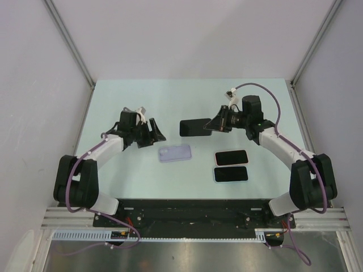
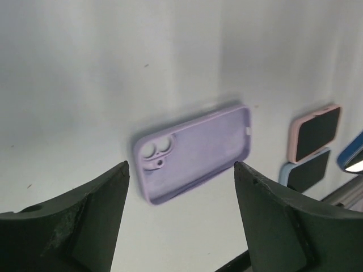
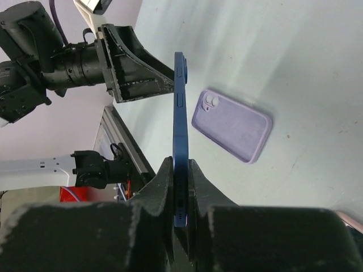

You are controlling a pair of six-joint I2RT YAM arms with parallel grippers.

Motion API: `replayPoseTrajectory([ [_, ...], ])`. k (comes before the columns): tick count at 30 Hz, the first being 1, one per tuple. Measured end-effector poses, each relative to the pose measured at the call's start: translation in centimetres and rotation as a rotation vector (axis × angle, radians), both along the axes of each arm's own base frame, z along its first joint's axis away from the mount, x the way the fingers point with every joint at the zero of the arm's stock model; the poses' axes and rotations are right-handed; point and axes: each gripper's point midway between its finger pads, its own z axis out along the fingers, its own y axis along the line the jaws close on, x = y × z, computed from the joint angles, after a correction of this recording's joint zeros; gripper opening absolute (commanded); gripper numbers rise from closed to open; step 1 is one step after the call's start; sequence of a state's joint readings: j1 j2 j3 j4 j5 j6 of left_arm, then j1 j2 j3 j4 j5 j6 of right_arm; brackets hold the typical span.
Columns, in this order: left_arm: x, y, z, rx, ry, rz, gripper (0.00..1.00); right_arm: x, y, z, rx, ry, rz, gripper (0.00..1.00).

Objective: Put the phone into the phone case

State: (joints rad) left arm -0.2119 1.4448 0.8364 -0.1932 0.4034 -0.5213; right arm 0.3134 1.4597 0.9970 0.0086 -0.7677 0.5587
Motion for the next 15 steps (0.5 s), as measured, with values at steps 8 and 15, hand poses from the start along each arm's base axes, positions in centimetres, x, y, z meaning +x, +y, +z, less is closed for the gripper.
replayPoseTrajectory([
  [8, -1.6, 3.0, -3.7, 0.209, 0.096, 0.054, 0.80, 0.5, 0.1, -2.9, -0.025, 0.081, -0.001, 0.00],
  [15, -2.5, 3.1, -4.4, 0.324, 0.094, 0.041, 0.81, 0.7, 0.3, -5.2, -0.040, 0.148, 0.005, 0.00],
])
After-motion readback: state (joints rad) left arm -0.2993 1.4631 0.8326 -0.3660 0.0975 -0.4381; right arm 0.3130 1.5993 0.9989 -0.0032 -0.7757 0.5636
